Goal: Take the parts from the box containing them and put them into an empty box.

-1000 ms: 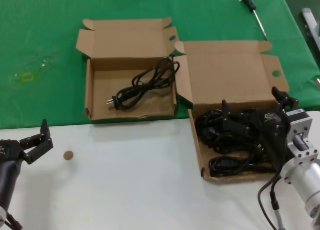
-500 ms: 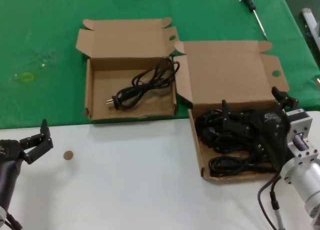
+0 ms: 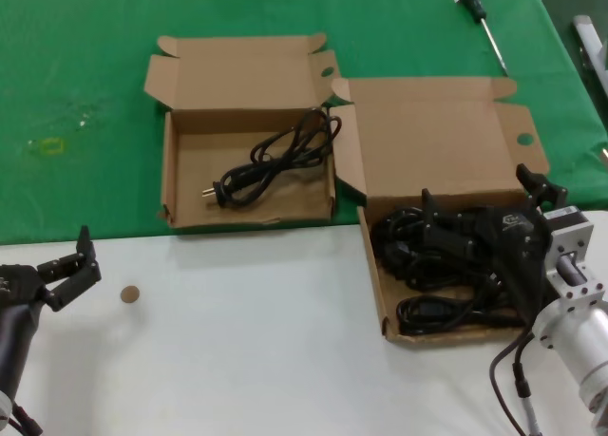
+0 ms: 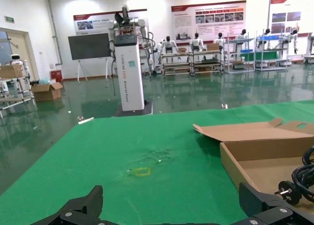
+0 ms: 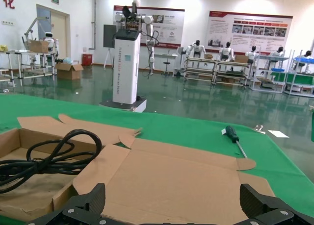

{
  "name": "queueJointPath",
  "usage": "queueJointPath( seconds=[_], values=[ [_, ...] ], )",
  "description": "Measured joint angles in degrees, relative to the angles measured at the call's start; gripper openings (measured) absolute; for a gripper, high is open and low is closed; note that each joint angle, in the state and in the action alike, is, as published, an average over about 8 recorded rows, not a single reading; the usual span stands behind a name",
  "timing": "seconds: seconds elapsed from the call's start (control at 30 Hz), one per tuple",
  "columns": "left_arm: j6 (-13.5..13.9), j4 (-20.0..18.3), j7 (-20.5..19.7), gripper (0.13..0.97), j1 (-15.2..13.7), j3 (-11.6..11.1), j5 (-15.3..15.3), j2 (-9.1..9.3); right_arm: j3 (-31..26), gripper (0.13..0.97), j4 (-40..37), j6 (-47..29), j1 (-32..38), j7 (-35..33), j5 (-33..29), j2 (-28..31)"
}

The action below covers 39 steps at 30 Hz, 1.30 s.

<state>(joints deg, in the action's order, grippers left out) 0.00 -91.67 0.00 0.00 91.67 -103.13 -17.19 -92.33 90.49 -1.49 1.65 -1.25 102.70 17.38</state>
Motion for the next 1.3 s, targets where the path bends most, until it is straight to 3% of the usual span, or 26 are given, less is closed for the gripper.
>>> queueJointPath(
  seconds=[1.3],
  values=[
    [0.0, 0.0, 0.0, 0.966, 0.0, 0.0, 0.0, 0.0, 0.0, 0.966, 0.0, 0.0, 0.0, 0.0, 0.0, 0.0]
  ],
)
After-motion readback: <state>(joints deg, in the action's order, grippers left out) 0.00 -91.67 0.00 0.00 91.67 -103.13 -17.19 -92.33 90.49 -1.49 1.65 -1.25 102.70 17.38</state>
